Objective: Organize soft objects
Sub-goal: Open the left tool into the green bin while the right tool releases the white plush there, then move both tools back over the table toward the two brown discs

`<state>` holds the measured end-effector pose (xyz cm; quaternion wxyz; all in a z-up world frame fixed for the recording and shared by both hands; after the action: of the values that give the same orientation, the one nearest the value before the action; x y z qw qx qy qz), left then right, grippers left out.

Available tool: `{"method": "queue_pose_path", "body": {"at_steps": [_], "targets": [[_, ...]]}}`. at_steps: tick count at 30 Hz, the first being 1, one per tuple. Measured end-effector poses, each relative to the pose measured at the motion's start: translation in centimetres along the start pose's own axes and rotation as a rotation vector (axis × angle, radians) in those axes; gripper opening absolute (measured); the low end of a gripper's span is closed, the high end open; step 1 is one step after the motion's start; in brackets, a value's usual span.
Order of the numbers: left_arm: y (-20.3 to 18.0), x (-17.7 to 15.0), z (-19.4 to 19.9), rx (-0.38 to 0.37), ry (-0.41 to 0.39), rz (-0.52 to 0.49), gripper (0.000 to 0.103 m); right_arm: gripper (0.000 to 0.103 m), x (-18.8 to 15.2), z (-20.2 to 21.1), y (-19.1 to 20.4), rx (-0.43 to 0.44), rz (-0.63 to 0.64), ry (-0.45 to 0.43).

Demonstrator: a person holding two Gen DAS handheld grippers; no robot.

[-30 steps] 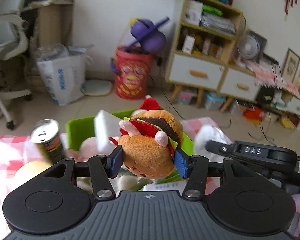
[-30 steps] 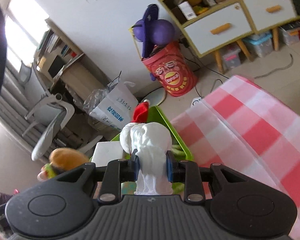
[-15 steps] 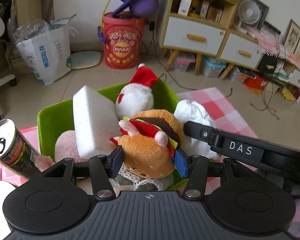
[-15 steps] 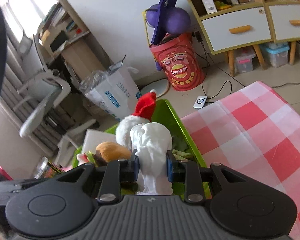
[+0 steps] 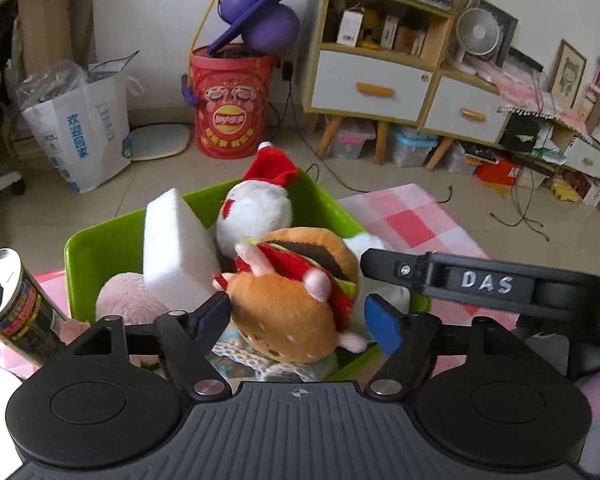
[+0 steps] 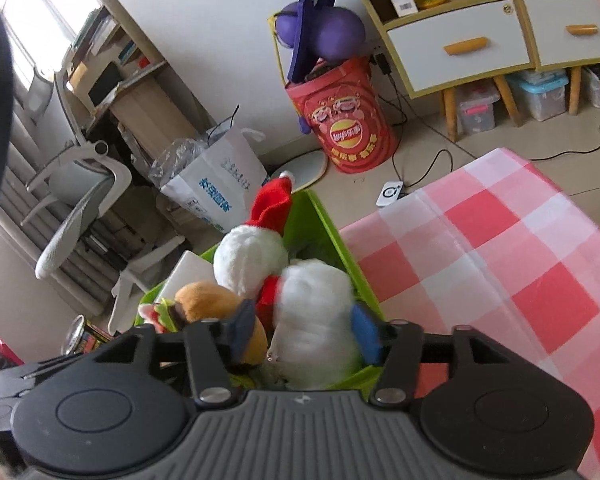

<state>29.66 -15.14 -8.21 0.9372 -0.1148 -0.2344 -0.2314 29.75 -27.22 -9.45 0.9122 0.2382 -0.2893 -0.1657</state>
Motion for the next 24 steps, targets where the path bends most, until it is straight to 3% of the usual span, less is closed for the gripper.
{"method": "queue_pose_path", "body": {"at_steps": [11, 16, 24], "targets": [[-2.2, -2.0, 4.2, 0.003, -0.061, 0.013, 0.087, 0.043, -2.1, 6.5, -2.8, -0.074, -0.010, -0.003], [-2.7, -4.0, 7.1, 0.031, -0.096, 0.044, 0.093, 0.048, -4.1, 9.3, -3.4, -0.069, -0.043, 0.001], [-3.0, -7.5, 10.3, 0.054, -0.075, 0.093, 0.097, 0.050, -7.8, 12.5, -2.7, -0.092, 0.000, 0.019]]}}
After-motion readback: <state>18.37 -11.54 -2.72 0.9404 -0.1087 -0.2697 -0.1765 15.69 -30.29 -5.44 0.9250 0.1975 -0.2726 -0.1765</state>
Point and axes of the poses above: each gripper's, at about its wrist camera, not at the fingertips, and z roughly against the way its jaws point, y to its left, x to its top, the point moved 9 cm from there along -z, roughly the way its jaws point, and after that the axes turned 13 degrees about y, right-handed, at the moved point
